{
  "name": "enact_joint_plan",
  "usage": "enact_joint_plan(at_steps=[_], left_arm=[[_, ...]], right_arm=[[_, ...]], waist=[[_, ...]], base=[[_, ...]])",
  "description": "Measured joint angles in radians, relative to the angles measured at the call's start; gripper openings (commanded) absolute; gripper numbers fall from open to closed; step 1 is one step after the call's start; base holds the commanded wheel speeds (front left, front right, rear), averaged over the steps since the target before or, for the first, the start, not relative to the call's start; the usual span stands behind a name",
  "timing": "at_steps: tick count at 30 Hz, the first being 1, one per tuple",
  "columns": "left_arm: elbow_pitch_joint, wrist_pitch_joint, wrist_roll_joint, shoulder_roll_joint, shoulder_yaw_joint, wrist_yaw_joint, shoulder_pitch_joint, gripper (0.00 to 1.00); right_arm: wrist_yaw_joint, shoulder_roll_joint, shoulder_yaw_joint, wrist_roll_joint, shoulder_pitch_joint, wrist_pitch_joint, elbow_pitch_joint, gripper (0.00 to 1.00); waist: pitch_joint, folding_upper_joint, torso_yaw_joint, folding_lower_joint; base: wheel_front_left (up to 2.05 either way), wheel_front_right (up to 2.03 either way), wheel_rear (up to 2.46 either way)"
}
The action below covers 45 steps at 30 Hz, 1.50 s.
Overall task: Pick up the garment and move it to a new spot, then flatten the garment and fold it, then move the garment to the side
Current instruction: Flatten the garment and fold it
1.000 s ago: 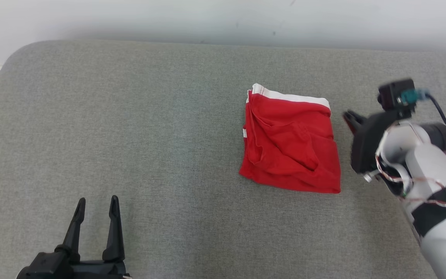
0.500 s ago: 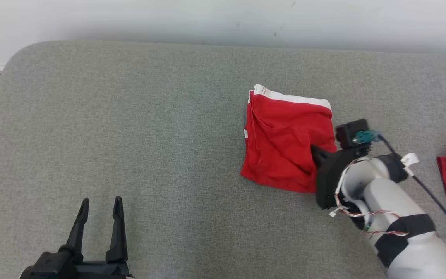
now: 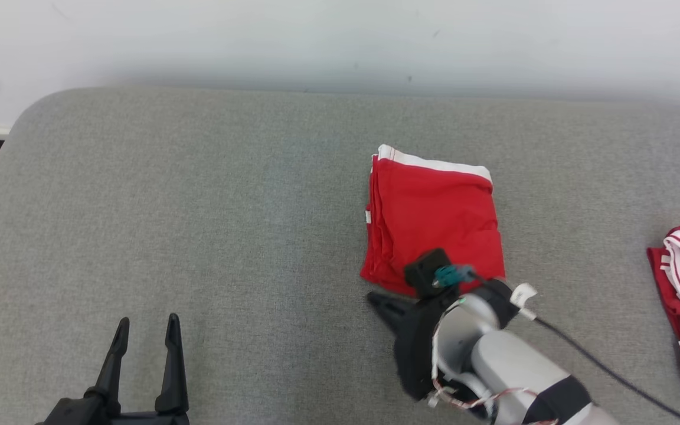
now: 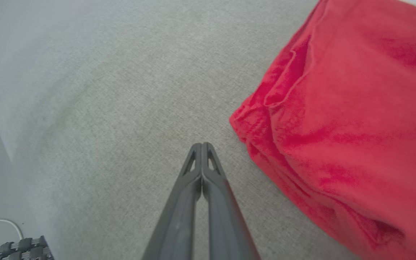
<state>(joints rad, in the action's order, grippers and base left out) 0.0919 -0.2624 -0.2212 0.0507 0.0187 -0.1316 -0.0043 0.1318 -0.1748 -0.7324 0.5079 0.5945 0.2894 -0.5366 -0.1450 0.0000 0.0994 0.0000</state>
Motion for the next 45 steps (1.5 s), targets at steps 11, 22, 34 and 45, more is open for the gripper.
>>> enact_joint_plan(at_steps=[11,22,34,45], left_arm=[[-0.003,0.000,0.006,0.000,0.035,0.000,0.044,1.00],[-0.008,0.000,0.027,0.000,0.066,0.000,0.070,1.00],[0.026,0.000,0.036,0.000,0.074,0.000,0.082,1.00],[0.053,0.000,0.036,0.000,0.093,0.000,0.108,1.00]], right_arm=[[0.000,0.021,0.208,0.003,-0.158,-0.205,0.183,1.00],[0.000,0.030,0.550,-0.225,-0.368,-0.397,0.372,1.00],[0.000,0.024,0.646,-0.260,-0.501,-0.432,0.342,1.00],[0.000,0.031,0.614,-0.233,-0.509,-0.489,0.243,1.00]], waist=[[0.054,0.0000,-0.046,0.0000],[0.115,-0.0001,-0.119,-0.0001],[0.149,-0.0001,-0.160,0.0000],[0.165,-0.0001,-0.154,0.0000]], base=[[0.00,0.00,0.00],[0.00,0.00,0.00],[0.00,0.00,0.00],[0.00,0.00,0.00]])
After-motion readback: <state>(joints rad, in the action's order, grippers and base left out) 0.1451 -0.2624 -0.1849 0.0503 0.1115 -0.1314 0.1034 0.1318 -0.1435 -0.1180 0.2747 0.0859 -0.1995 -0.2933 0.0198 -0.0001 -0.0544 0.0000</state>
